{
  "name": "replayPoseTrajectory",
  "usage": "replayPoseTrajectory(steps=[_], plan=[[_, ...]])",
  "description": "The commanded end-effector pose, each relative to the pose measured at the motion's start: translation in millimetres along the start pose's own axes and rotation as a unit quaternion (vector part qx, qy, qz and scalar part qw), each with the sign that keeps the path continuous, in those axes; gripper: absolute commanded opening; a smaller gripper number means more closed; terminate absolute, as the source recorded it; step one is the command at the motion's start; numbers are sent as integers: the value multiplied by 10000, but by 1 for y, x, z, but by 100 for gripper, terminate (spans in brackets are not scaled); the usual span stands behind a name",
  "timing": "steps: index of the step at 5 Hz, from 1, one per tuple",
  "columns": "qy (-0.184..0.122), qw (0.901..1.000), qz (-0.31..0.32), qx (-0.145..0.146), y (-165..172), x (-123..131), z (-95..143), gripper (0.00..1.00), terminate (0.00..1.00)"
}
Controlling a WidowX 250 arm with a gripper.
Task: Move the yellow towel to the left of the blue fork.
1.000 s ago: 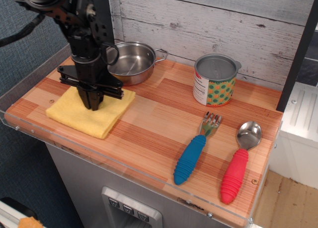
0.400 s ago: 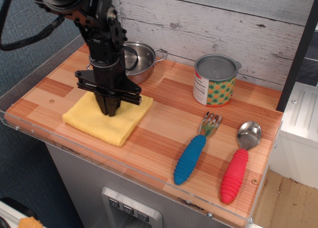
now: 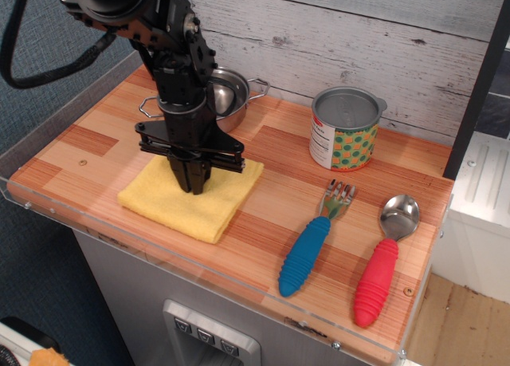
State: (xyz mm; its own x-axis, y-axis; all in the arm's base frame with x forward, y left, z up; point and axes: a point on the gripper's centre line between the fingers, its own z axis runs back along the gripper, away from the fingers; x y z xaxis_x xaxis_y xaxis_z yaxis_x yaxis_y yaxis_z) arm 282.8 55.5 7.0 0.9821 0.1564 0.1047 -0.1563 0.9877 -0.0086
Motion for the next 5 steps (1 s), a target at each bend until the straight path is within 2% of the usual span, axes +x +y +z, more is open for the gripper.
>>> replayPoseTrajectory(steps=[1, 3, 4, 5], plan=[[128, 9988, -471, -84, -36, 0, -9, 0, 0], [216, 9996, -199, -14, -39, -8, -5, 0, 0], [277, 9995, 86, -101, -37, -14, -2, 0, 0], [274, 9996, 53, -24, -35, -21, 2, 0, 0]])
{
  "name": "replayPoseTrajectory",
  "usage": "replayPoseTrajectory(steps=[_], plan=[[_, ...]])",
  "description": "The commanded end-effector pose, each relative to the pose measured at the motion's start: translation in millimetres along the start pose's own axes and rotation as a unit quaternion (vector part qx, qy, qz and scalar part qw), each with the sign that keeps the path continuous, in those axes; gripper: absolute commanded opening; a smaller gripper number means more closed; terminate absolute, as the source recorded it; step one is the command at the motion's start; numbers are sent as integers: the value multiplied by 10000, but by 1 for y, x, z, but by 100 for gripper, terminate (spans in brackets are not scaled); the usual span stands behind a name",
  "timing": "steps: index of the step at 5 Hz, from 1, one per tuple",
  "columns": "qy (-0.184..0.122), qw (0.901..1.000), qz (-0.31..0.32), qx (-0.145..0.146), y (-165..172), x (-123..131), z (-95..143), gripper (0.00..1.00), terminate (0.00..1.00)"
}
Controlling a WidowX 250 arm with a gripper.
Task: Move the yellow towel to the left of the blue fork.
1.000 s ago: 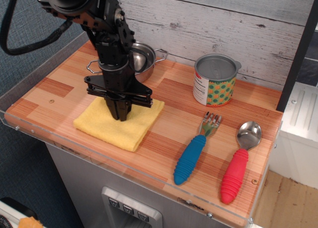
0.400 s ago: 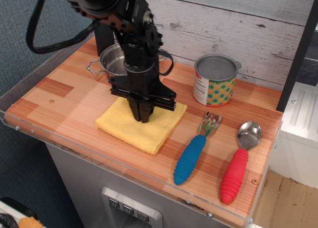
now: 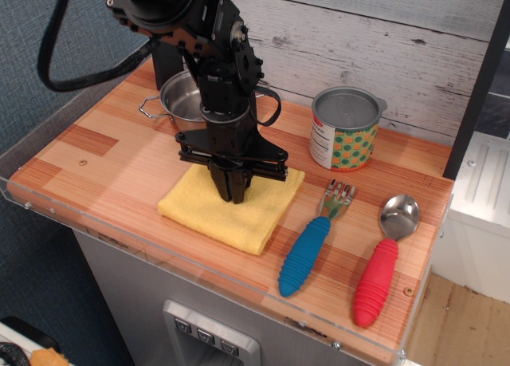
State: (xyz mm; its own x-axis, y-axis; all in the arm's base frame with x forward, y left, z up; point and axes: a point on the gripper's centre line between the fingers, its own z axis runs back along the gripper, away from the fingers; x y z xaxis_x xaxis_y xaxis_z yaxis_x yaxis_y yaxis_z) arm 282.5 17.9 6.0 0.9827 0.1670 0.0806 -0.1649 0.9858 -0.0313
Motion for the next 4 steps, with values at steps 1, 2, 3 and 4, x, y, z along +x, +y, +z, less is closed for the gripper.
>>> replayPoseTrajectory(steps=[1, 2, 3, 4], plan=[[143, 9996, 22, 244, 15, -24, 2, 0, 0], [67, 9998, 33, 180, 27, -21, 2, 0, 0], [19, 9997, 14, 238, 29, -17, 3, 0, 0], [-88, 9996, 8, 260, 31, -11, 7, 0, 0]])
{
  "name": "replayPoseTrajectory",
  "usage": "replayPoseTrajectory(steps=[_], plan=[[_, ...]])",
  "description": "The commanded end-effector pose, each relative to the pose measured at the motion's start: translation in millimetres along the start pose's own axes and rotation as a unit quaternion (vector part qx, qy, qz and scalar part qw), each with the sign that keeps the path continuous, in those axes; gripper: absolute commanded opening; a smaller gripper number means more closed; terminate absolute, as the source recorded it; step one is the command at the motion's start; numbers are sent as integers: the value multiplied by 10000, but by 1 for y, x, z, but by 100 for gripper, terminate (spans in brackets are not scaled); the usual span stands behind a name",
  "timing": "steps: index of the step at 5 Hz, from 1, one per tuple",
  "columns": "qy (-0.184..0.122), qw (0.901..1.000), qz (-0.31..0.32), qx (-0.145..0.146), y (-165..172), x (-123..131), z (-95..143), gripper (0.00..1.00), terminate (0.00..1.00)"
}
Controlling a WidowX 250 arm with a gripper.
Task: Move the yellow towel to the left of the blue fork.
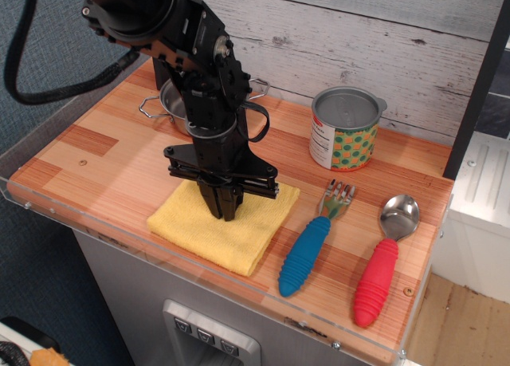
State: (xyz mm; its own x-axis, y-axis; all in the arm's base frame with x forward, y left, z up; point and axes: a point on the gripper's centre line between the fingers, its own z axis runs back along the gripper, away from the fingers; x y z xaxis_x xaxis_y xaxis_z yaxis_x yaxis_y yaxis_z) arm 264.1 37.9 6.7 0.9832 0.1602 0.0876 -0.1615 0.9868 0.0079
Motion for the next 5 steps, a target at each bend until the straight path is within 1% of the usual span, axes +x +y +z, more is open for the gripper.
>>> replayPoseTrajectory(steps=[1, 2, 3, 5], plan=[[-97, 9999, 35, 111, 13, 10, 5, 0, 0], [-131, 9997, 90, 210, 22, 13, 11, 0, 0], [-122, 9995, 115, 251, 28, 11, 22, 100, 0], [-385, 9991, 188, 77, 25, 9, 50, 100, 0]])
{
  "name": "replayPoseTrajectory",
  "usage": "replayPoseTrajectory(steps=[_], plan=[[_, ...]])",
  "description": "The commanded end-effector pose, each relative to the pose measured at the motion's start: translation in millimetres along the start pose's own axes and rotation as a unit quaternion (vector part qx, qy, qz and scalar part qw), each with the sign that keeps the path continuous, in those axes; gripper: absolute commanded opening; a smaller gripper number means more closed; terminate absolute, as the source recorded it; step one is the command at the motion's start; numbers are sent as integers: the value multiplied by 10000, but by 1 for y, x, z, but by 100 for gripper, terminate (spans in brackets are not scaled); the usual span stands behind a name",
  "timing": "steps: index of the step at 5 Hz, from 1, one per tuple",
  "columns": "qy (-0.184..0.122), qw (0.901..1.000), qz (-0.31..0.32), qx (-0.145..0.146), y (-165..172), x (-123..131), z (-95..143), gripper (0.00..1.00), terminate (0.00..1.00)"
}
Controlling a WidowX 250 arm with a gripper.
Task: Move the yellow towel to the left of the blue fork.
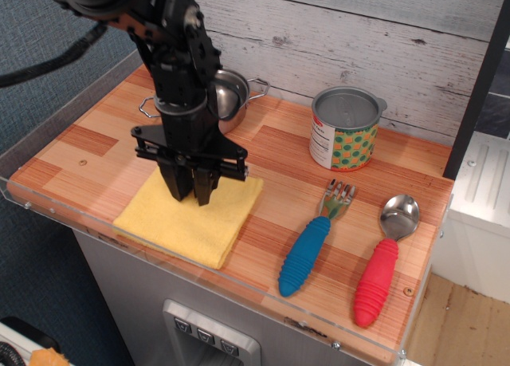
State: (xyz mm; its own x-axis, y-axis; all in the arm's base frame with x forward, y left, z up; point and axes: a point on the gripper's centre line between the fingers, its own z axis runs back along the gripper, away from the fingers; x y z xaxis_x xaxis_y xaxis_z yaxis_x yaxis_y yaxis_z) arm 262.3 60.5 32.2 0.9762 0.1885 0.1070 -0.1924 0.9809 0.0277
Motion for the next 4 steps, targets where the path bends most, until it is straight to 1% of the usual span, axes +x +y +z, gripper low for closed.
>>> replayPoseTrajectory(steps=[1, 2, 3, 4], plan=[[-426, 9990, 66, -69, 4, 8, 39, 100, 0], [-600, 9980, 68, -170, 3, 10, 54, 100, 0], [-570, 9982, 67, -192, 5, 11, 63, 100, 0], [-492, 9986, 131, -153, 9, 16, 72, 100, 0]])
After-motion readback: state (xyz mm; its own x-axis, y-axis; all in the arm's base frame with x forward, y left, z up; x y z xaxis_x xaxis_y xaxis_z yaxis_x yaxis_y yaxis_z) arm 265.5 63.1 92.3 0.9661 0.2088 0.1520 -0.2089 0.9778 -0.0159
